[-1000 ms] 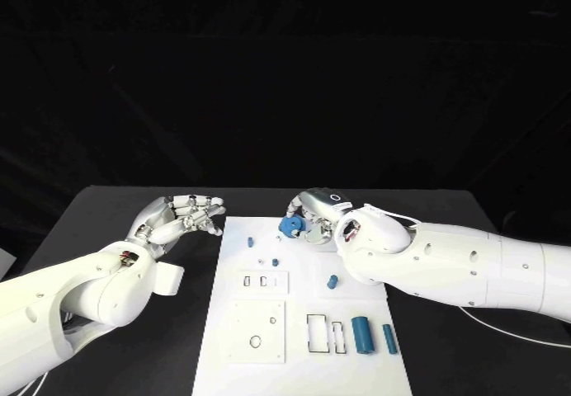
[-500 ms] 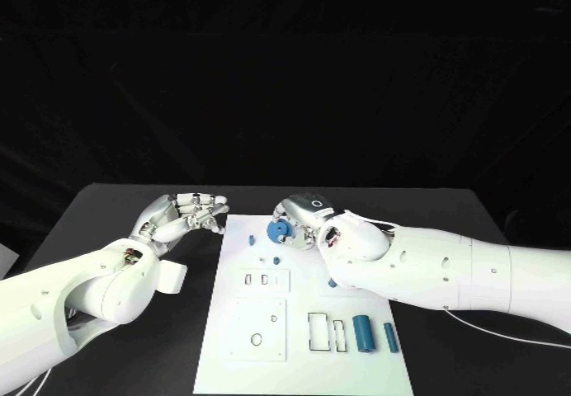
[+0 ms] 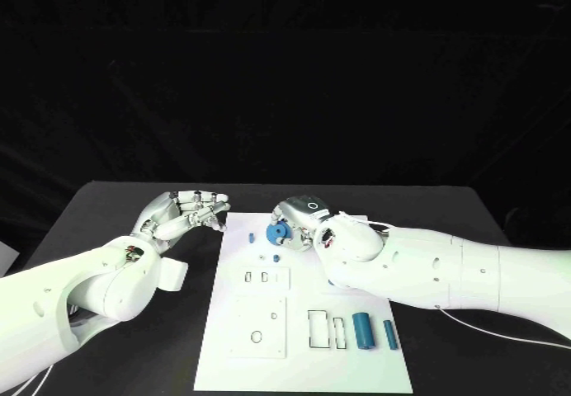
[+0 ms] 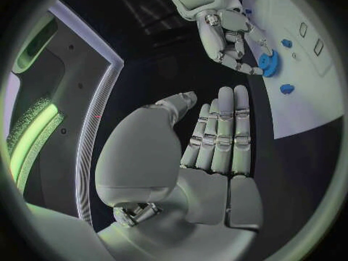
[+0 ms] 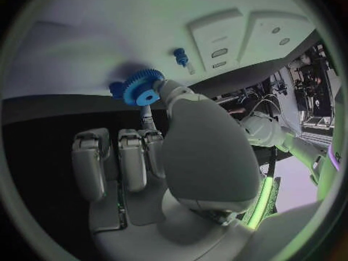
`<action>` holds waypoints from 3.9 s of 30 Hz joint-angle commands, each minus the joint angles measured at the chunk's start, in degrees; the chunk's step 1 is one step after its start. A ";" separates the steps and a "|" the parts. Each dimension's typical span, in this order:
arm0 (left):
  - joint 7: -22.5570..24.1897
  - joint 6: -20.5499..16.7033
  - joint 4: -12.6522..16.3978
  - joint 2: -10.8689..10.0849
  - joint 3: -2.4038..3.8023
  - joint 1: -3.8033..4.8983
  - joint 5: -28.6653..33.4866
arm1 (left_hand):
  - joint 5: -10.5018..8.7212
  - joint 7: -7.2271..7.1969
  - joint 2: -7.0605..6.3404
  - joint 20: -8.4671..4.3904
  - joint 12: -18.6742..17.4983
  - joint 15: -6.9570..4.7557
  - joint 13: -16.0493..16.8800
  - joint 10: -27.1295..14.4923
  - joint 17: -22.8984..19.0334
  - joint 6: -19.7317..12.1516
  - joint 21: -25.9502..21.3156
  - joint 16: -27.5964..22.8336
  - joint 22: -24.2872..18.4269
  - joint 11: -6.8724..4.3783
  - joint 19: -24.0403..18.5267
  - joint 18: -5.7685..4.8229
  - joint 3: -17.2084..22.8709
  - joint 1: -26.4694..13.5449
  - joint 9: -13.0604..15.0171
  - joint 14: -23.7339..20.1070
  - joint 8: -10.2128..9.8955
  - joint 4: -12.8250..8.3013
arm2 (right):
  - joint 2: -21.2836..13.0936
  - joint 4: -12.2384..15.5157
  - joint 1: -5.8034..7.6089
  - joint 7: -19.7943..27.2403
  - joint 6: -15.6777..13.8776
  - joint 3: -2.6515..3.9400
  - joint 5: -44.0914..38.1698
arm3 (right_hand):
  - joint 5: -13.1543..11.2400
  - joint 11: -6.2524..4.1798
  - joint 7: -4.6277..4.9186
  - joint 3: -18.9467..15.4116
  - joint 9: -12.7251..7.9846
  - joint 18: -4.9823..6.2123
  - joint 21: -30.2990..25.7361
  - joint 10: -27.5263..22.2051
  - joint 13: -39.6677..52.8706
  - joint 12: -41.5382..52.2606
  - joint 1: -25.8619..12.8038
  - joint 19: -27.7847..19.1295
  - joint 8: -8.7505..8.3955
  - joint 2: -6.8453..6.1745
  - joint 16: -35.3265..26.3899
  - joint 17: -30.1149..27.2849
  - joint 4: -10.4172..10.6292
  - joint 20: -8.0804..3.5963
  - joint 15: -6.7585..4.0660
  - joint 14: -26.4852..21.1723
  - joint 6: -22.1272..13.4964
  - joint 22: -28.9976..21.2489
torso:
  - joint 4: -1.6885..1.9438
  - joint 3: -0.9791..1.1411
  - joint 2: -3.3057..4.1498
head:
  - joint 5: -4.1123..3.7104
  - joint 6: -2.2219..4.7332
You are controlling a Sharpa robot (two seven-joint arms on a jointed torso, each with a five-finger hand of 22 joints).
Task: Assemble the parts on the task board
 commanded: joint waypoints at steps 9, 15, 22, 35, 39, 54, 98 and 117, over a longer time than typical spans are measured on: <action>0.41 0.79 0.05 0.09 0.06 0.06 -0.44 | 0.05 0.21 0.07 -0.14 -0.15 -0.06 -0.01 -0.23 -0.03 -0.17 0.28 0.32 0.05 -0.03 -0.35 0.45 0.31 0.58 0.05 -0.39 -0.22 0.02 | 0.78 -1.99 -0.28 -0.61 2.35 -0.09 -1.18 | -0.66 -0.31 -0.64 0.51 0.57 -0.38 0.26 4.20 13.11 -0.02 -0.60 6.00 0.32 -0.01 0.19 15.05 -0.07 -0.40 -0.24 5.97 0.77 15.07 | -0.04 0.05 -0.09 | 0.14 0.03; 0.40 0.79 0.03 0.09 0.06 0.06 -0.44 | 0.05 0.21 0.07 -0.14 -0.15 -0.06 -0.01 -0.23 -0.03 -0.17 0.28 0.32 0.05 -0.03 -0.35 0.45 0.31 0.58 0.05 -0.39 -0.22 0.02 | 0.98 -2.40 -0.30 -0.69 2.32 -0.10 -1.22 | -0.85 -0.27 -0.57 0.60 0.53 -0.38 0.26 4.06 12.96 -0.17 -0.83 6.00 0.25 -0.17 0.19 15.05 -0.06 -0.38 -0.20 5.97 0.58 15.07 | -0.05 0.08 -0.07 | 0.13 0.11; 0.38 0.78 0.01 0.08 0.06 0.06 -0.43 | 0.05 0.21 0.07 -0.14 -0.15 -0.06 -0.01 -0.23 -0.03 -0.17 0.28 0.32 0.05 -0.03 -0.35 0.45 0.31 0.58 0.05 -0.39 -0.22 0.02 | 1.25 -2.69 -0.30 0.04 1.91 -0.10 -0.42 | -10.03 0.65 0.33 -1.82 -0.18 -0.38 0.26 3.13 12.05 -1.19 -5.64 6.00 -1.24 -0.79 0.19 15.05 1.19 0.35 0.62 5.97 -2.42 15.07 | -0.02 0.07 -0.06 | 0.05 0.22; 0.35 0.77 0.00 0.02 0.06 0.06 -0.35 | 0.04 0.22 0.05 -0.11 -0.15 -0.04 -0.01 -0.26 -0.07 -0.19 0.51 0.37 0.25 -0.01 -0.59 0.45 0.33 0.51 0.07 -0.47 -0.23 0.02 | 0.70 -2.90 -0.35 0.98 3.22 -0.12 2.39 | -8.32 0.97 0.58 -12.18 -1.05 -0.38 0.26 2.55 11.59 -1.84 -15.37 6.00 -1.66 3.13 0.19 15.05 1.49 0.79 0.96 5.97 -3.42 15.07 | -0.04 0.07 -0.07 | 0.12 0.31; 0.36 0.78 -0.02 0.01 0.06 0.06 -0.26 | 0.04 0.22 0.05 -0.11 -0.15 -0.04 -0.01 -0.26 -0.07 -0.19 0.51 0.37 0.25 -0.01 -0.59 0.45 0.33 0.51 0.07 -0.47 -0.23 0.02 | 0.51 -2.88 -0.38 1.48 3.90 -0.13 3.26 | -7.69 0.84 0.44 -11.83 -1.04 -0.38 0.26 2.75 11.78 -1.63 -14.86 6.00 -1.39 3.58 0.19 15.05 1.41 0.73 0.87 5.97 -3.00 15.07 | -0.09 0.07 -0.11 | 0.08 0.33; 0.32 0.73 -0.02 -0.01 0.06 0.06 -0.15 | 0.04 0.22 0.05 -0.11 -0.15 -0.04 -0.01 -0.26 -0.07 -0.19 0.51 0.37 0.25 -0.01 -0.59 0.45 0.33 0.51 0.07 -0.47 -0.23 0.02 | -0.56 -2.87 -0.43 1.02 5.78 -0.19 4.43 | -7.18 0.77 0.37 -11.50 -1.07 -0.38 0.26 2.85 11.88 -1.53 -14.67 6.00 -1.25 3.99 0.19 15.05 1.46 0.67 0.80 5.97 -2.81 15.07 | -0.03 0.06 -0.08 | 0.04 0.48; 0.37 0.75 -0.48 0.18 0.02 0.02 0.26 | 0.04 0.22 0.05 -0.11 -0.15 -0.04 -0.01 -0.26 -0.07 -0.19 0.51 0.37 0.25 -0.01 -0.59 0.45 0.33 0.51 0.07 -0.47 -0.23 0.02 | -30.65 10.49 2.60 19.57 2.48 0.41 25.30 | -9.96 0.32 -0.07 -7.15 -2.19 -0.14 -0.61 -2.07 7.17 -7.30 0.25 5.50 -1.00 0.78 0.19 15.05 -0.25 0.07 0.11 5.97 -3.35 14.50 | -1.75 0.92 -0.58 | -1.47 0.45; 0.50 1.15 -0.73 0.29 0.00 -0.04 0.32 | 0.04 0.22 0.07 -0.07 -0.12 -0.03 0.00 -0.25 -0.12 -0.18 0.89 0.46 0.55 -0.01 -0.96 0.46 0.40 0.41 0.11 -0.56 -0.22 0.00 | -26.93 4.55 -1.34 21.35 0.82 0.34 27.37 | -9.53 0.57 0.33 -6.85 -2.60 -0.33 0.05 -2.13 7.05 -7.45 1.52 5.88 -1.58 0.39 0.19 15.05 0.09 0.22 0.45 5.97 -4.63 14.94 | -1.40 0.78 -0.64 | -1.57 -0.91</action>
